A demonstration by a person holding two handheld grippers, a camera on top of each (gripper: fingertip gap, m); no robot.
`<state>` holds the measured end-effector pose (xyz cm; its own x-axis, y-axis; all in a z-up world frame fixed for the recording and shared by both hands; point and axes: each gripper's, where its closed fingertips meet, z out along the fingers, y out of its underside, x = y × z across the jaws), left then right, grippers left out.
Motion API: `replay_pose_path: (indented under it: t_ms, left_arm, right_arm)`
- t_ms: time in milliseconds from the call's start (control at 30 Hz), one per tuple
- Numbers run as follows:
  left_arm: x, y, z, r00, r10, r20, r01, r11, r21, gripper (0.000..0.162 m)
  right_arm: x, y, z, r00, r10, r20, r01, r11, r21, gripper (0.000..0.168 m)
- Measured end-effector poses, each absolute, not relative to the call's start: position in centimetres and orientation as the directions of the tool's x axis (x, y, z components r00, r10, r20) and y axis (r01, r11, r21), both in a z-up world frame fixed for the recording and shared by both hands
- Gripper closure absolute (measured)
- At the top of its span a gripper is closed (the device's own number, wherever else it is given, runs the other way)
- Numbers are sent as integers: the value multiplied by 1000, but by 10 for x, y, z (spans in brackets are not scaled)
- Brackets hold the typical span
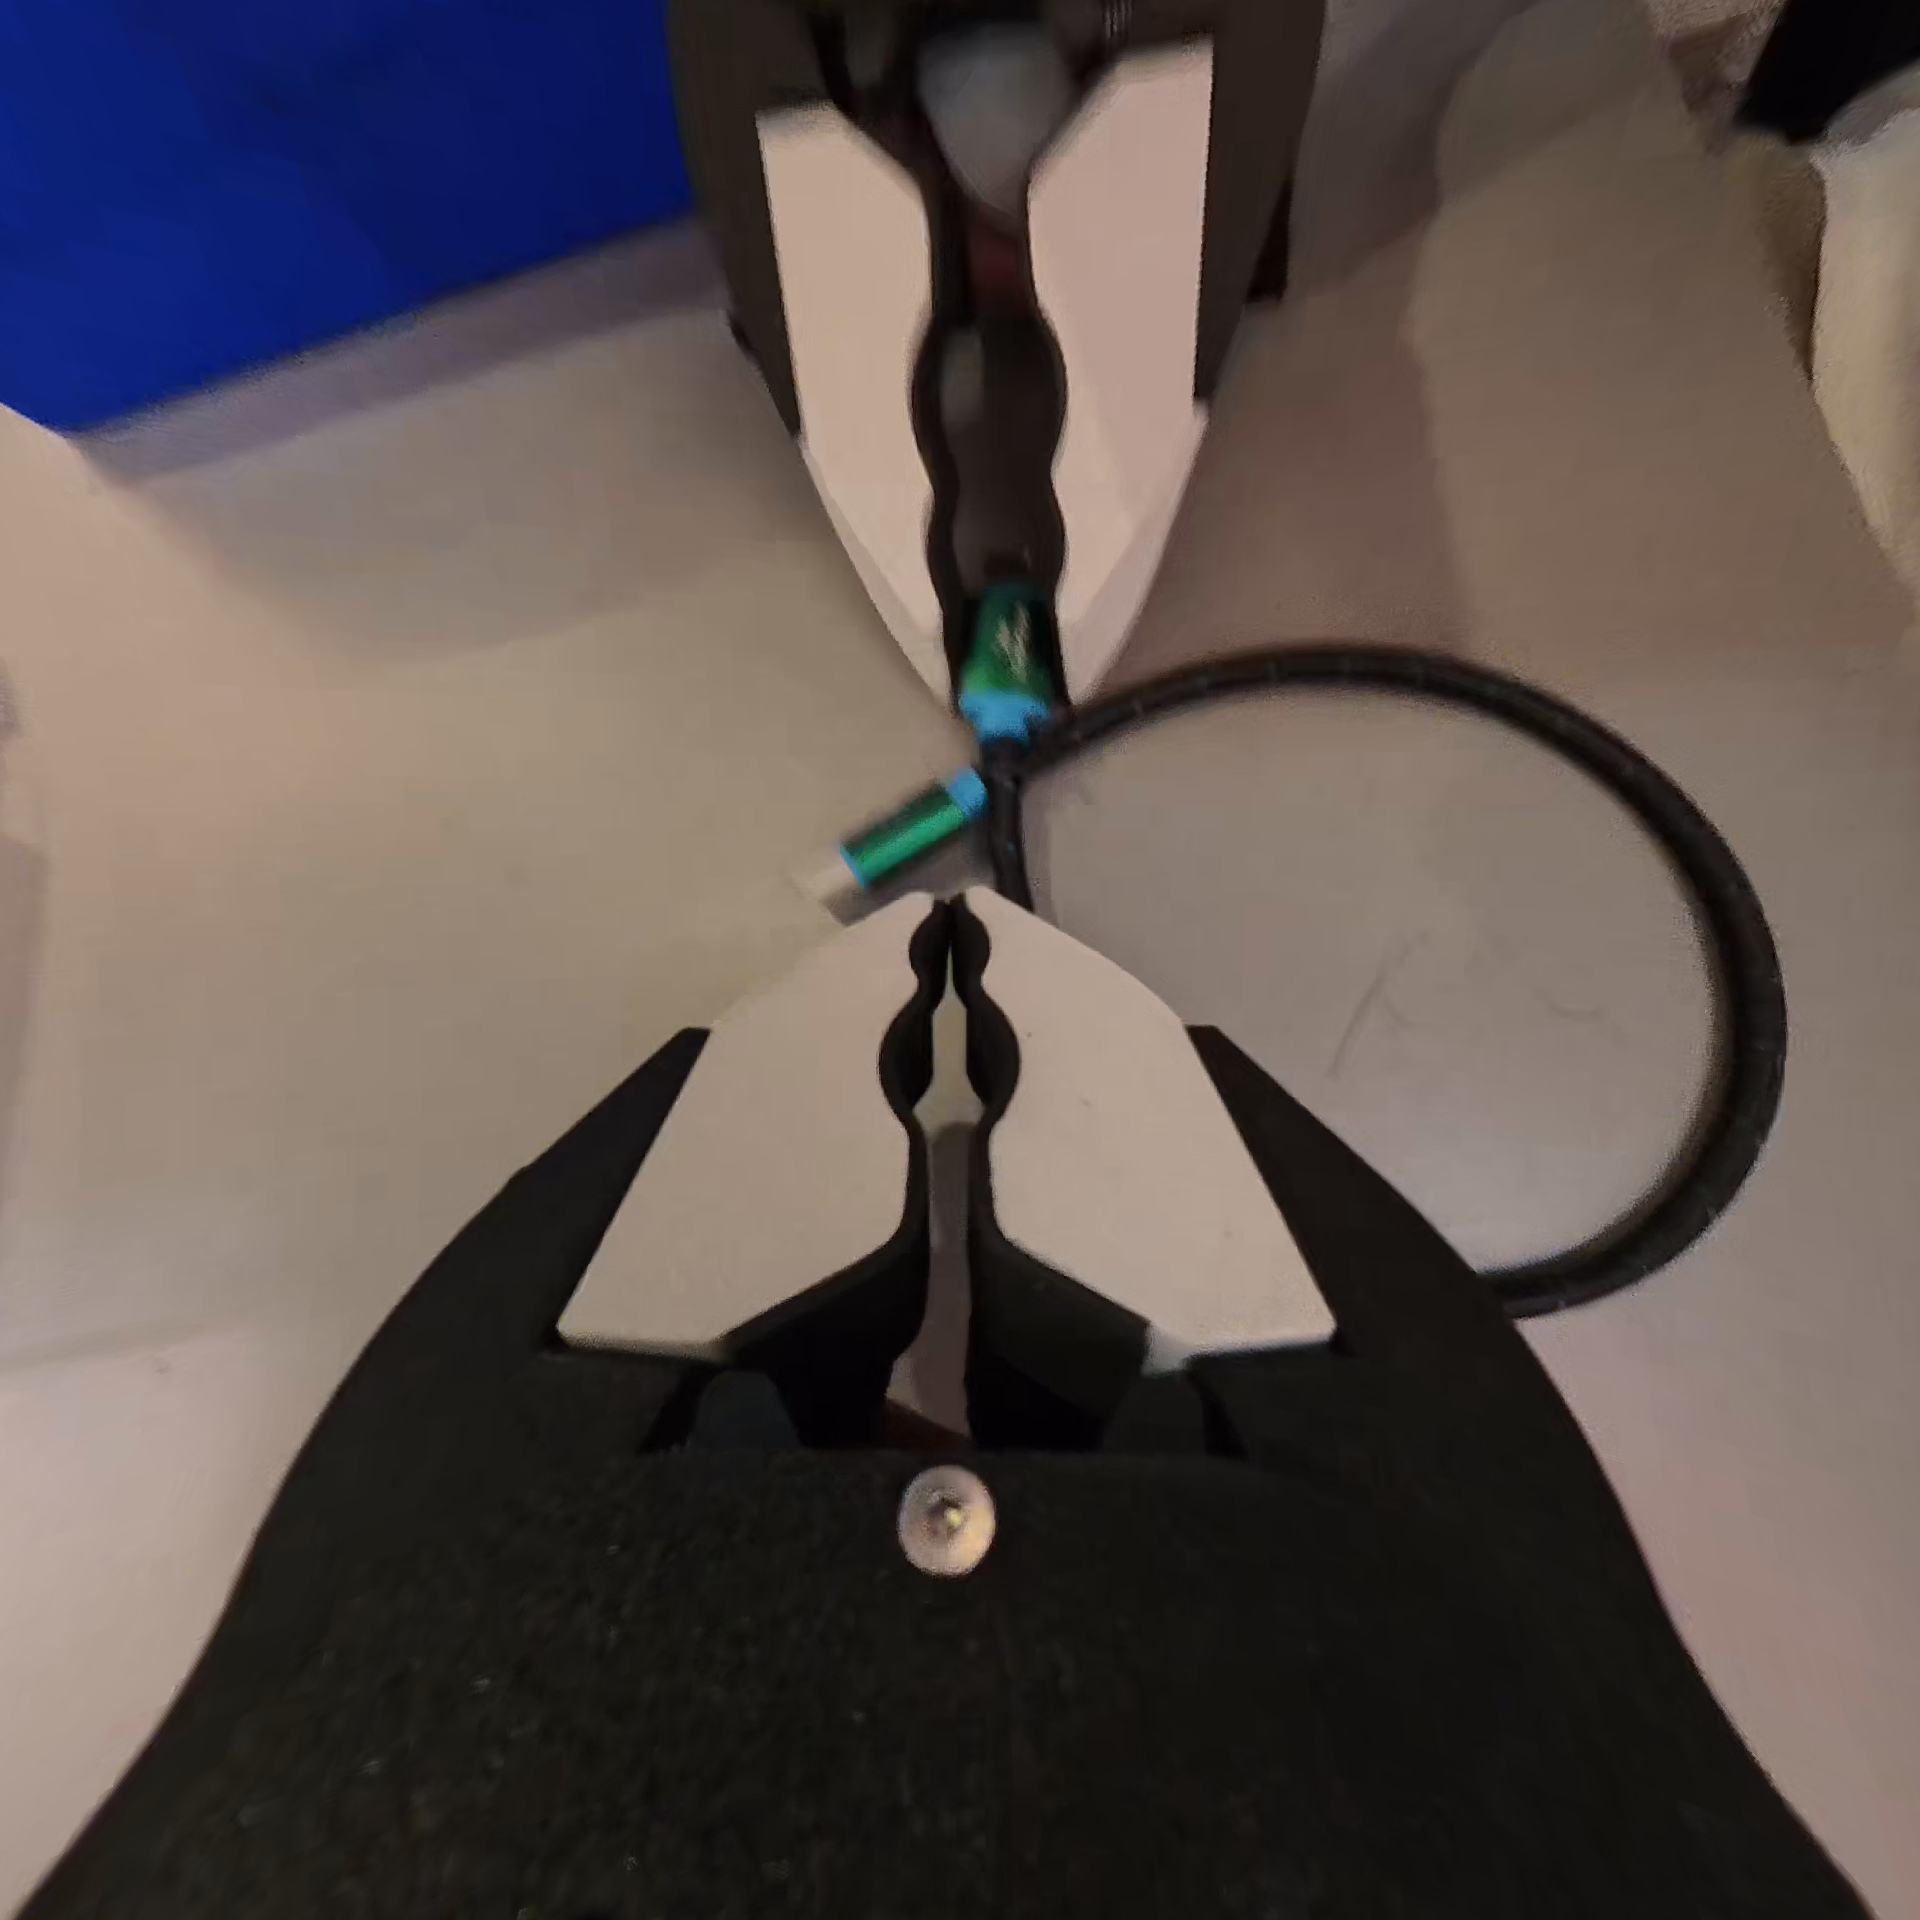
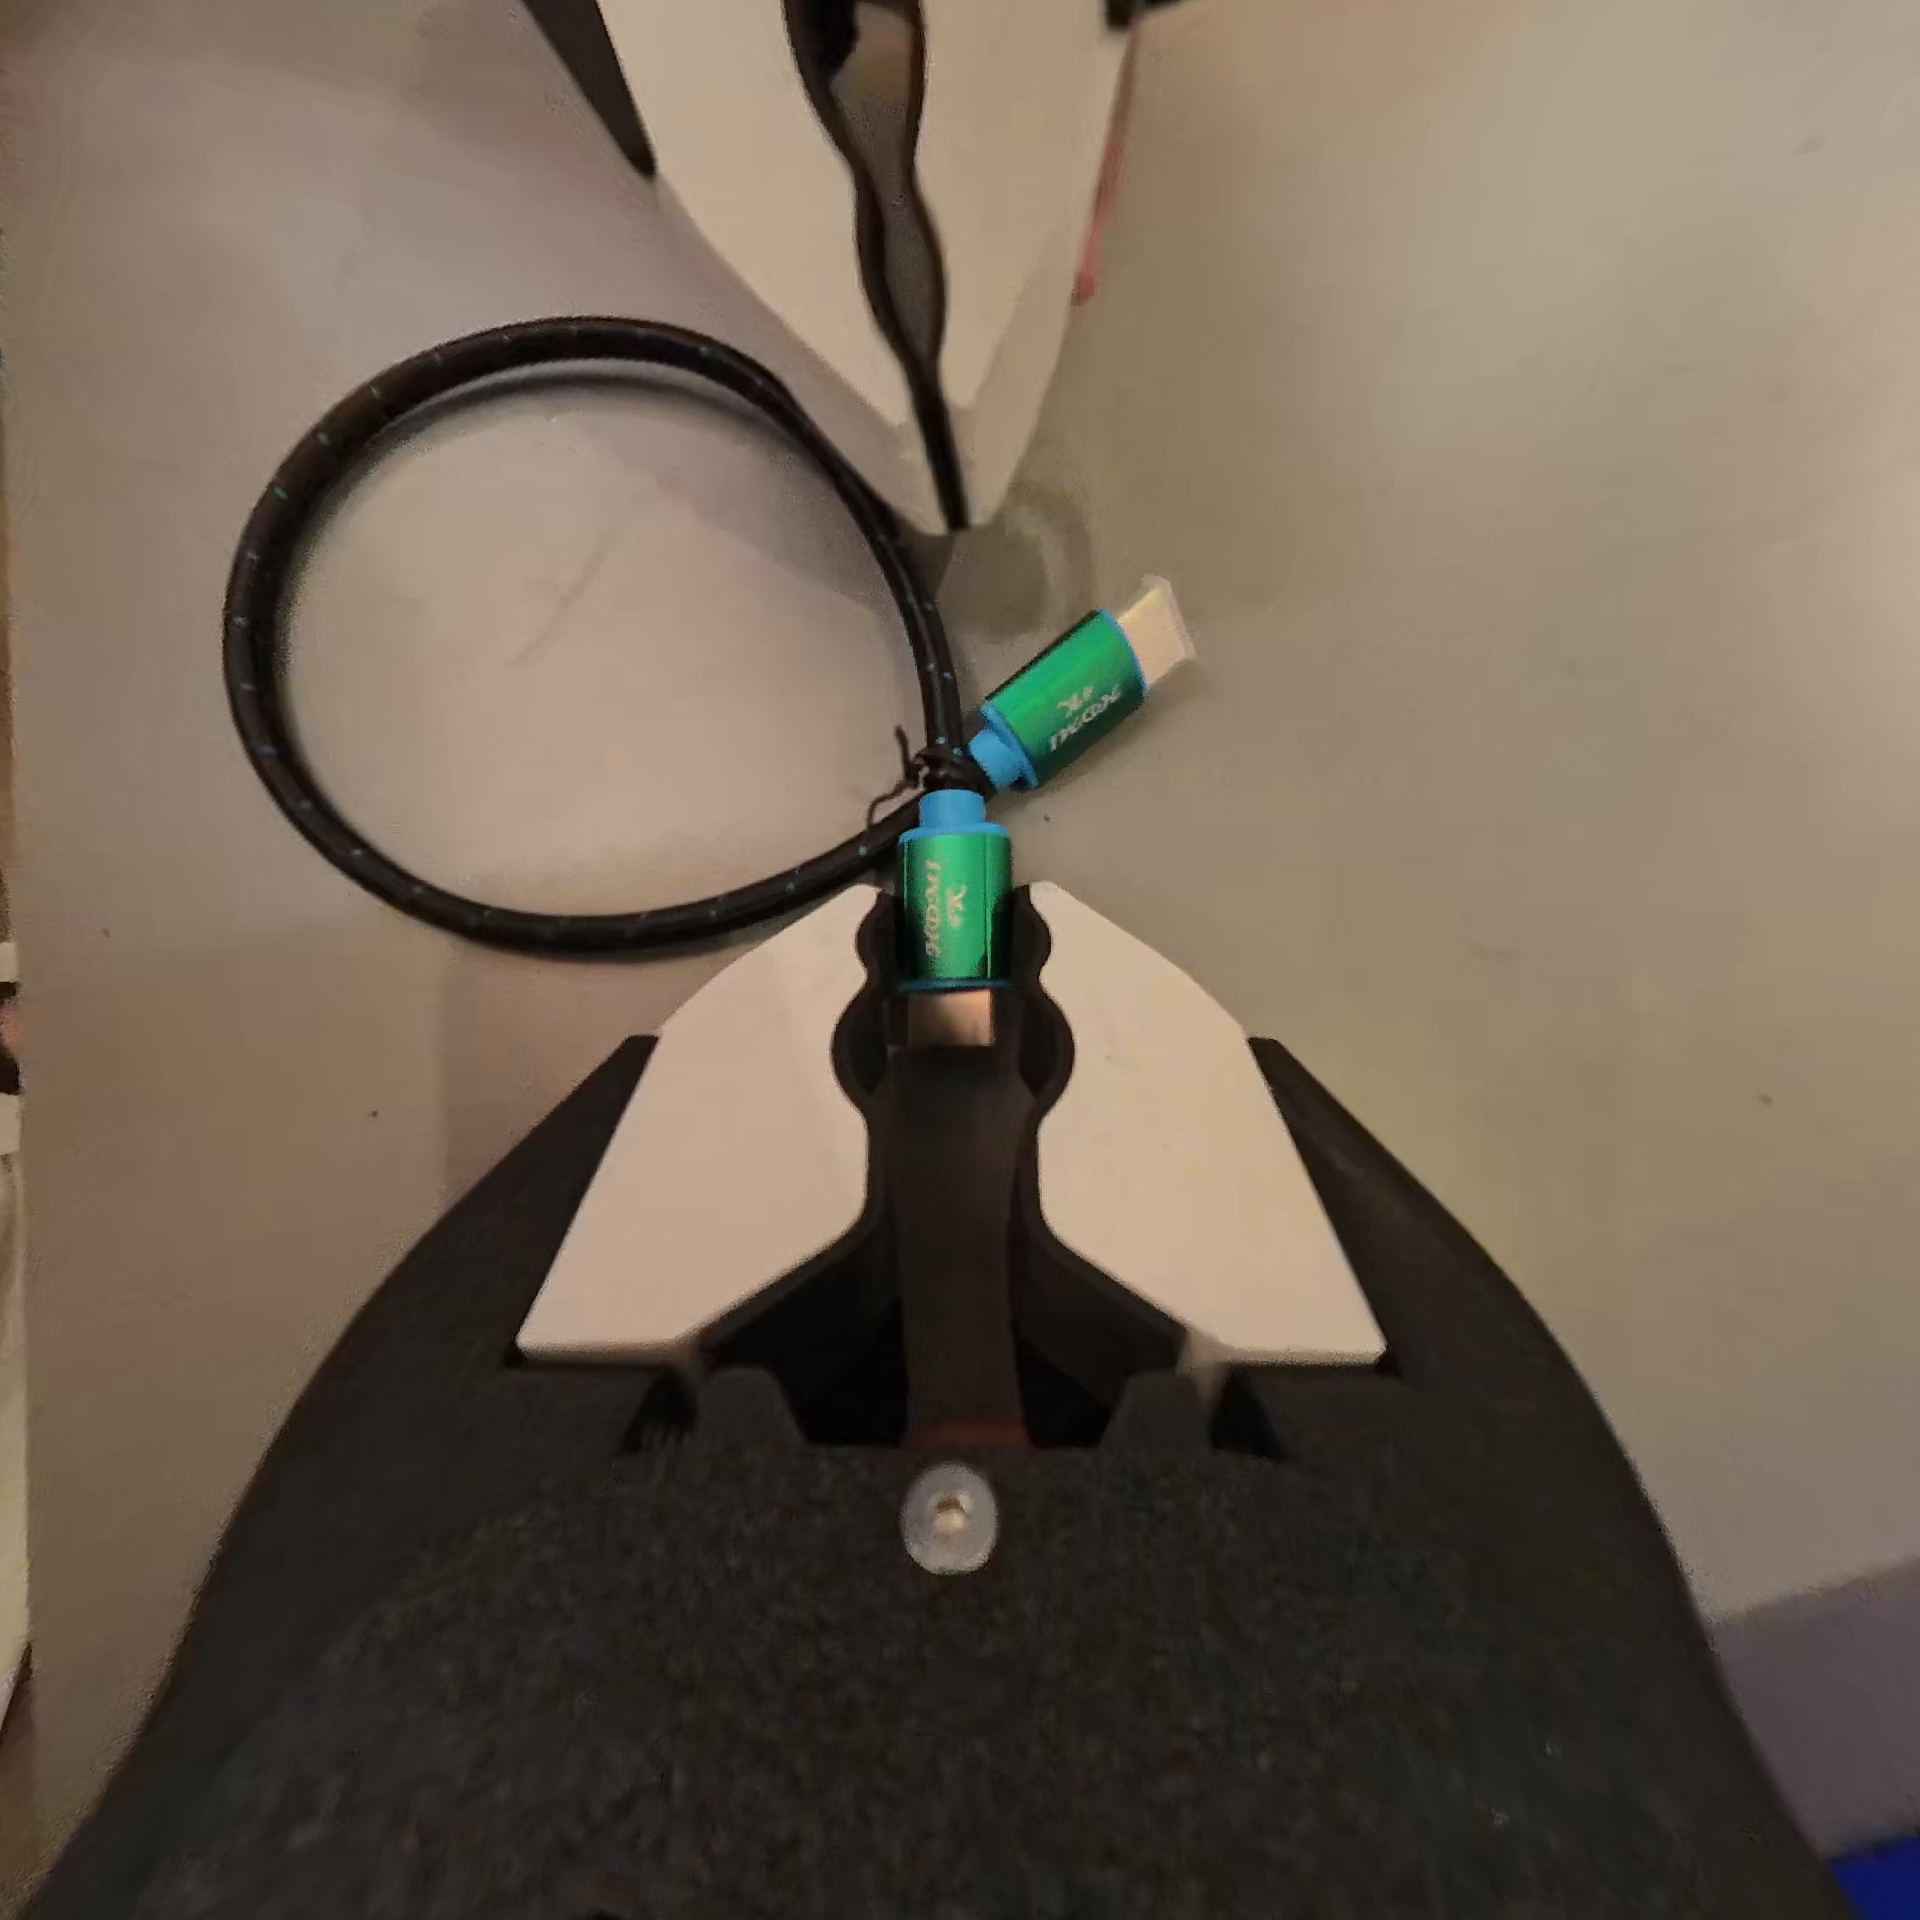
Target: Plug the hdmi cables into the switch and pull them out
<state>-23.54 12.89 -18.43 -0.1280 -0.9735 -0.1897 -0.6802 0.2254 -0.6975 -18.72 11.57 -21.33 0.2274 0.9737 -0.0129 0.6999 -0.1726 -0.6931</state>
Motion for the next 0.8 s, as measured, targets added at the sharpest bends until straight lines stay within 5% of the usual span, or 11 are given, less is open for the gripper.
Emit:
replay_pose_path:
  t_ms: [167,400,800]
  left_arm:
    - [-218,135,-183,-202,-963,-181,-701,271,-660,126]
    - [-225,82,-164,-398,-896,196,-583,82,-808,125]
    - [-232,103,-187,-309,-943,121,-635,110,-765,143]
  right_arm:
    - [-199,98,-208,85,996,-5,698,-64,-713,147]
    - [-195,66,-178,-38,999,-6,579,17,-815,148]
    - [-186,90,-180,79,996,30,609,-24,-793,149]
